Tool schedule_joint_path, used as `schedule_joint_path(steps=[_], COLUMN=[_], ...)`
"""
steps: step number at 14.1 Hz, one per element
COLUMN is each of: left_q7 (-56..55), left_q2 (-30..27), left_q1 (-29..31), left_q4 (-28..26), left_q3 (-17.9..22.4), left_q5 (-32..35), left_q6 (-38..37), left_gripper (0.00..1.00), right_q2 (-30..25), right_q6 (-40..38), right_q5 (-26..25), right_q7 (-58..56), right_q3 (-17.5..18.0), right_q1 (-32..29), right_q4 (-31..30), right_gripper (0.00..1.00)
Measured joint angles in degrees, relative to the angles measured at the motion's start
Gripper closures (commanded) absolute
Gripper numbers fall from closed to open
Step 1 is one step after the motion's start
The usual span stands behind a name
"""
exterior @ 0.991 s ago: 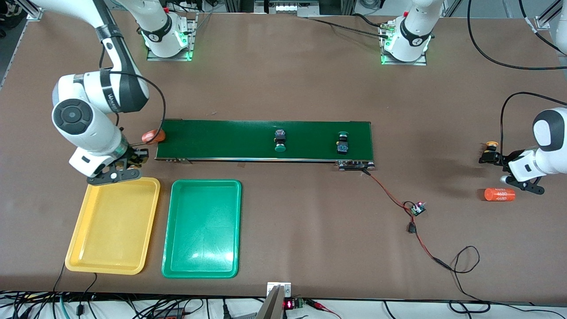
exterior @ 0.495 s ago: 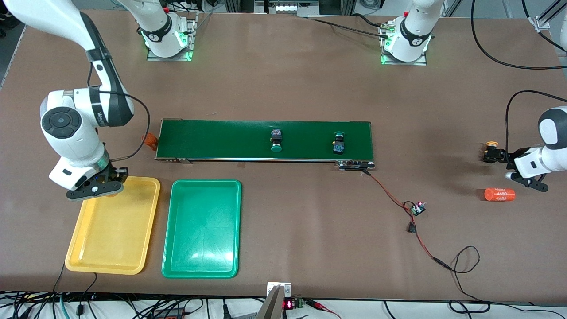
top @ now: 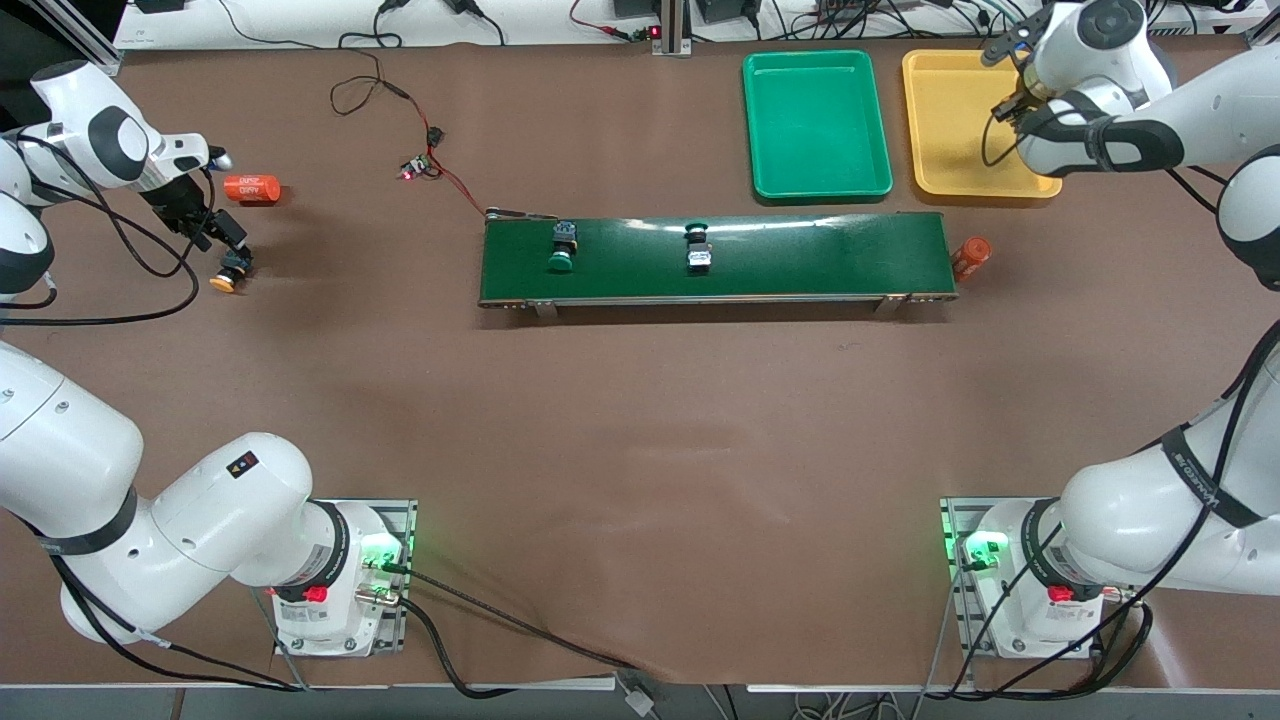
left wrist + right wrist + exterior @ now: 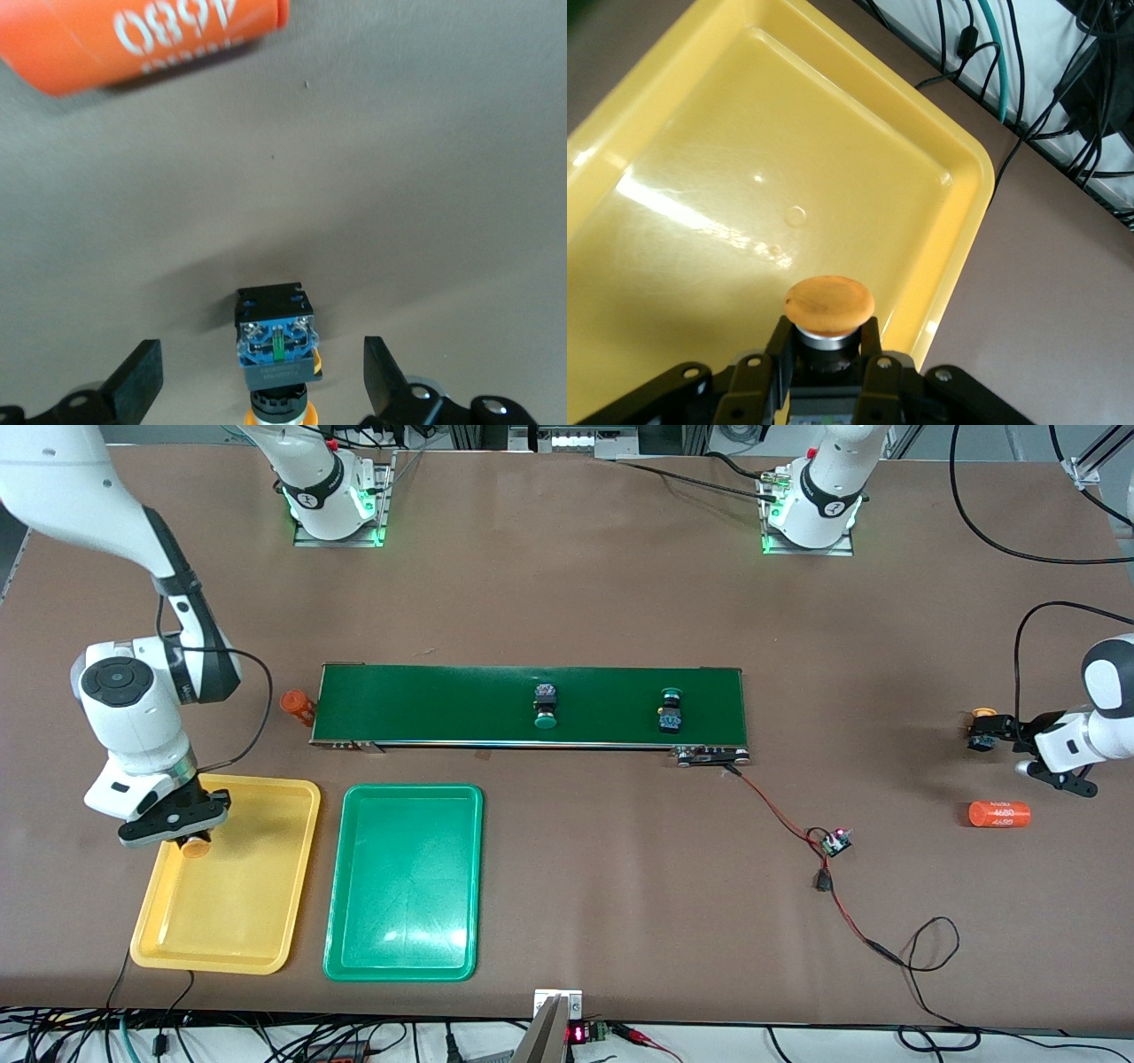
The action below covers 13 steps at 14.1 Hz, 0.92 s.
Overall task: Sort buttons by color to trays
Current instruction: 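Carry the yellow button over the yellow tray with the right gripper, then lower the yellow button into the yellow tray and open the right gripper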
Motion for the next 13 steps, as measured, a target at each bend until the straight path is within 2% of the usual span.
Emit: schedule_joint_path(steps=[2, 3, 4, 5, 7, 9, 12, 13], left_q7=[0.0, 0.0, 0.0, 0.0, 0.0, 0.1, 0.1, 0.1], left_q2=[0.1, 0.1, 0.1, 0.1, 0.2, 0.2, 0.1, 0.1], left_q1=[0.1, 0.1, 0.1, 0.1, 0.1, 0.1, 0.2, 0.3], left_q4=[-0.4, -0.5, -0.6, -0.7, -0.8, -1.0, -1.2, -1.2], left_q3=[0.0, 0.0, 0.0, 0.0, 0.0, 0.0, 0.0, 0.0], left_q5=[0.0, 0.0, 0.0, 0.0, 0.0, 0.7, 1.5, 1.5], left_q6=[0.0, 0.0, 0.0, 0.0, 0.3, 0.7, 0.9, 1.0], left_gripper=[0.00, 0.08, 0.16, 0.24, 0.41, 0.59, 0.93, 0.98], right_q2=[2.4, 3.1, 3.5, 3.6, 3.7, 3.7, 3.5, 3.4], right_q6=[3.6, 4.4, 4.6, 4.6, 4.8, 5.1, 5.2, 5.2], right_q5=[-0.5, -0.5, -0.5, -0.5, -0.5, -0.6, -0.7, -0.7], right_q7=[-0.2, -0.2, -0.2, -0.2, -0.2, -0.3, -0.3, -0.3], right_q3=[0.0, 0.0, 0.1, 0.2, 0.4, 0.4, 0.5, 0.5], right_q1=[-1.4, -1.5, -1.5, -1.5, -1.5, -1.5, -1.5, -1.5], right_q4=[0.1, 0.3, 0.4, 0.4, 0.4, 0.5, 0.5, 0.5], right_gripper=[0.63, 0.47, 0.26, 0.13, 0.08, 0.07, 0.08, 0.08])
